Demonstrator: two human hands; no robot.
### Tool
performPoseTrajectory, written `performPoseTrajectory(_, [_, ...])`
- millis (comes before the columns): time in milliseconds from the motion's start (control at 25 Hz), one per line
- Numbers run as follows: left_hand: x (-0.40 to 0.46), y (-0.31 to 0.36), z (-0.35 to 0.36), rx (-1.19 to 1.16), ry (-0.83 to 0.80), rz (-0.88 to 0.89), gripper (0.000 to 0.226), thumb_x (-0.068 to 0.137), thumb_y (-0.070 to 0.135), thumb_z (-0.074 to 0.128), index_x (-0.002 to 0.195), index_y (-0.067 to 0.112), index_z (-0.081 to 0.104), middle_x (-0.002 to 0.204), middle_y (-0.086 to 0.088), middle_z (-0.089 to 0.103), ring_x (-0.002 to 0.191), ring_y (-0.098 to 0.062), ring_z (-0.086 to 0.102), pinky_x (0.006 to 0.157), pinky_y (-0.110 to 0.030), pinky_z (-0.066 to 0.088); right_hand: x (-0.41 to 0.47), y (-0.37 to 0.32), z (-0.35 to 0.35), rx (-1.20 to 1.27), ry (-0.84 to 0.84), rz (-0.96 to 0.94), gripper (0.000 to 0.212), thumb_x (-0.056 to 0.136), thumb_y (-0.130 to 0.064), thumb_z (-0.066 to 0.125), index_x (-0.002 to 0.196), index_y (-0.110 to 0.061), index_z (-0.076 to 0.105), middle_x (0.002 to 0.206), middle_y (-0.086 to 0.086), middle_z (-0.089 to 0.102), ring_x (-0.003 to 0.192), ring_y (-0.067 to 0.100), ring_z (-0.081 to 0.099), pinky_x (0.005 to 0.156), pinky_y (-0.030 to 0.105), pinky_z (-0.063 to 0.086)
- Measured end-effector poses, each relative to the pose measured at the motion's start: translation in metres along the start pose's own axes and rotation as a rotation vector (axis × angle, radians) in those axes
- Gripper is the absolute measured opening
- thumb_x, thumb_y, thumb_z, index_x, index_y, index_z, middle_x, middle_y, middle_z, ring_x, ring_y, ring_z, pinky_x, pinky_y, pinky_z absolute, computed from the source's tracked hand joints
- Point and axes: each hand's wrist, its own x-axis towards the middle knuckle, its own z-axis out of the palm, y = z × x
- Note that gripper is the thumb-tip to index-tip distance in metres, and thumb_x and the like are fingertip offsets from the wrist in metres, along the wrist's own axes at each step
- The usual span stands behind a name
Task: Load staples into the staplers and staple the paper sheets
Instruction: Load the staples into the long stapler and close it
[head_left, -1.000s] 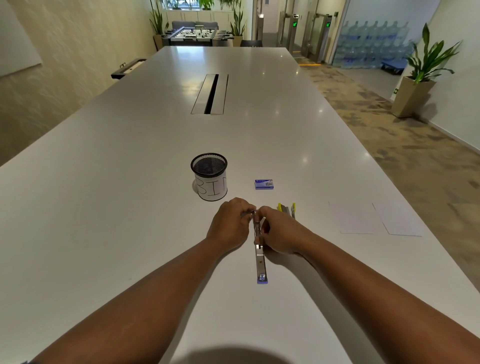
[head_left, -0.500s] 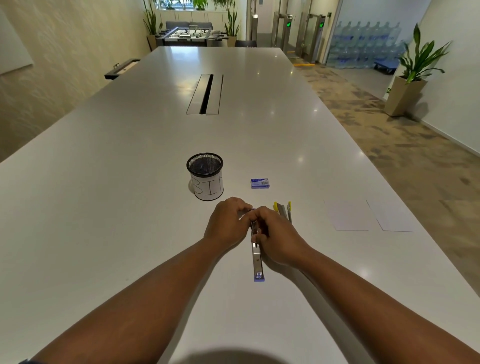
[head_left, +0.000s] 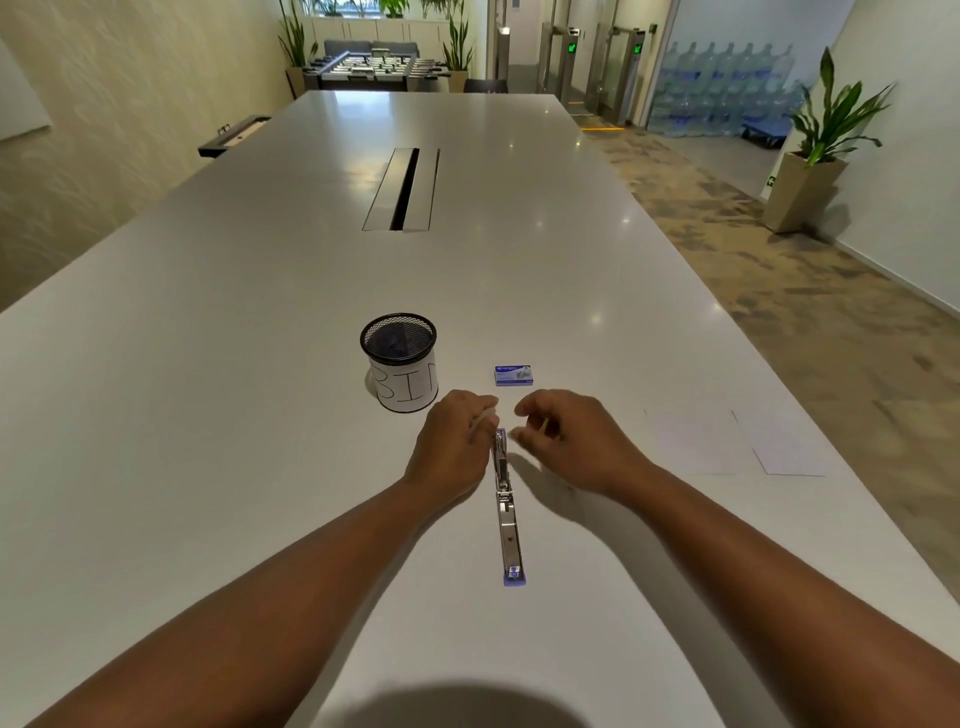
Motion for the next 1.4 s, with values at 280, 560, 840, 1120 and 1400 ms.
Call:
performPoseTrajectory(280, [0.050, 0.001, 0.009, -0.006, -0.074, 0.017, 0.044, 0.100, 0.020, 0.059, 0.141, 0.007, 0.053, 0.127, 0.002, 0.043, 0.115, -0.013, 0.049, 0.092, -0.012, 0.035, 0.062, 0.053, -0.020, -0.019, 0.068, 0.196, 0.013, 0.096, -0.017, 0.065, 0.107, -0.014, 0.073, 0.092, -0.004, 0.070, 0.079, 0.012, 0.060, 0.075, 0.027, 0.044])
performPoseTrajectory(560, [0.079, -0.004, 0.023, 0.021, -0.079, 0.030, 0.052, 0.097, 0.019, 0.065, 0.147, 0.011, 0.050, 0.121, 0.002, 0.043, 0.110, -0.011, 0.050, 0.084, 0.001, 0.036, 0.091, 0.076, 0.003, 0.029, -0.070, 0.244, 0.043, 0.090, -0.028, 0.075, 0.132, -0.025, 0.066, 0.113, -0.006, 0.074, 0.109, 0.015, 0.064, 0.101, 0.050, 0.047])
performPoseTrajectory(840, [0.089, -0.003, 0.029, 0.074, -0.088, 0.040, 0.038, 0.091, 0.022, 0.072, 0.127, 0.012, 0.070, 0.106, 0.000, 0.051, 0.095, -0.018, 0.055, 0.081, -0.024, 0.045, 0.102, 0.082, 0.007, 0.074, -0.101, 0.223, 0.044, 0.087, -0.027, 0.079, 0.129, -0.024, 0.069, 0.125, -0.003, 0.072, 0.115, 0.018, 0.064, 0.105, 0.051, 0.044])
performPoseTrajectory(1120, [0.087, -0.003, 0.027, 0.067, -0.088, 0.044, 0.028, 0.093, 0.021, 0.069, 0.120, 0.012, 0.072, 0.107, -0.005, 0.065, 0.097, -0.017, 0.056, 0.081, -0.024, 0.043, 0.100, 0.077, 0.005, 0.060, -0.083, 0.240, 0.021, 0.087, -0.030, 0.077, 0.108, -0.031, 0.075, 0.102, -0.009, 0.073, 0.101, 0.017, 0.064, 0.100, 0.055, 0.045])
performPoseTrajectory(1400, [0.087, -0.004, 0.029, 0.063, -0.080, 0.027, 0.025, 0.092, 0.016, 0.069, 0.116, 0.013, 0.072, 0.103, -0.003, 0.062, 0.098, -0.020, 0.056, 0.086, -0.035, 0.048, 0.100, 0.080, 0.001, 0.057, -0.089, 0.215, 0.022, 0.087, -0.025, 0.076, 0.110, -0.023, 0.075, 0.094, -0.002, 0.073, 0.088, 0.021, 0.063, 0.090, 0.052, 0.053])
